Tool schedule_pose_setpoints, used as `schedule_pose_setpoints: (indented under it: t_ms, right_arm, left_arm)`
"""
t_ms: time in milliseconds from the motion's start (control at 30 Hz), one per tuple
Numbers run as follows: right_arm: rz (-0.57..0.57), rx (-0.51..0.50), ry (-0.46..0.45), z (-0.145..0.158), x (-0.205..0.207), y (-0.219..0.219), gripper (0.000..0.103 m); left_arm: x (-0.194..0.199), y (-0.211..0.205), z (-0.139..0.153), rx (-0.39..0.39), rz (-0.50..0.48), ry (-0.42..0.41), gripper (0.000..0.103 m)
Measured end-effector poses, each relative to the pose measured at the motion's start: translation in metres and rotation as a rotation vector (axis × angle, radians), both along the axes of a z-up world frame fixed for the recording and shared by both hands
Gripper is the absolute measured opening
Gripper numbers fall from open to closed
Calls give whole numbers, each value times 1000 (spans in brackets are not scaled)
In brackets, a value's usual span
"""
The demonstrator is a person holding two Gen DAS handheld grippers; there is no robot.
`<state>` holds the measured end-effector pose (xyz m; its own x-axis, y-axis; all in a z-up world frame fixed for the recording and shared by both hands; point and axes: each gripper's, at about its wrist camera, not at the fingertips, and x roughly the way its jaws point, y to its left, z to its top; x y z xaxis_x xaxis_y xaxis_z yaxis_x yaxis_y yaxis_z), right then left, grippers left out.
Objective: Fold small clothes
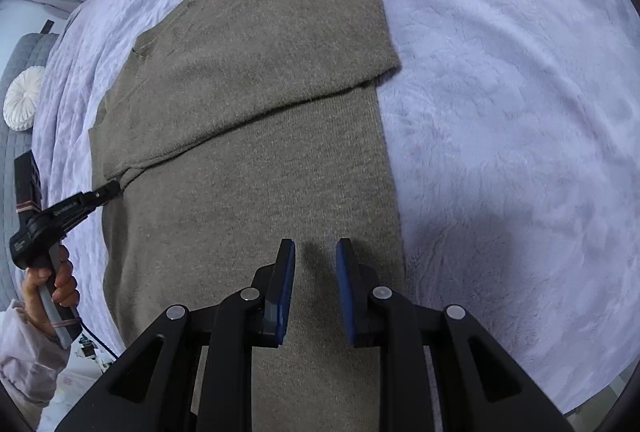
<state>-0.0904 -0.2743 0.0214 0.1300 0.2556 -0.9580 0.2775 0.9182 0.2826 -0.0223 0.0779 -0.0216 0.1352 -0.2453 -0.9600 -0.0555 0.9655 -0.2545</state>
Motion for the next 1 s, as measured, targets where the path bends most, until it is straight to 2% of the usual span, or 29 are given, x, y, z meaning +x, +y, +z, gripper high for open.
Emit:
schedule_pose_setpoints:
  t_ms: [133, 233, 267, 300, 333, 367, 400, 433, 500, 633, 767, 900, 1000]
  right_arm:
    - [19, -3, -9, 9, -2, 2, 23]
    - [7, 64, -11, 11, -2, 4, 24]
    - [1, 104, -19, 12, 1, 8, 30]
    - [-6, 145, -29, 13, 2, 13, 44]
    - [-10, 179, -38, 14, 4, 18, 50]
    - [-10, 230, -52, 14, 8, 27, 54]
    - [-10, 277, -60, 13, 12, 36, 54]
    - [-11, 329, -64, 10, 17, 46, 54]
    - [-22, 418, -71, 1, 32, 73, 54]
    - [-49, 548, -90, -22, 64, 126, 54]
    - [-165, 660, -58, -57, 89, 161, 54]
    - [-263, 647, -22, -80, 104, 175, 54]
    - [-307, 623, -29, -83, 105, 180, 54]
  left_arm:
    - [-15, 3, 18, 82, 22, -6, 2]
    - [-28, 1, 31, 125, 6, 11, 2]
    - [-34, 0, 36, 130, 3, 10, 2]
    - [-40, 2, 40, 133, 2, 11, 2]
    - [-47, 6, 45, 135, 1, 14, 3]
    - [-52, 6, 48, 145, 0, 18, 25]
    - [-57, 8, 51, 151, 3, 17, 49]
    - [-63, 10, 57, 171, 20, 1, 99]
    - [-73, 13, 68, 198, 37, -51, 102]
    - [-84, 25, 72, 190, 51, -18, 102]
    - [-92, 46, 62, 175, 75, -7, 102]
    - [-99, 61, 65, 168, 98, -8, 102]
    - [-105, 80, 64, 152, 101, 0, 102]
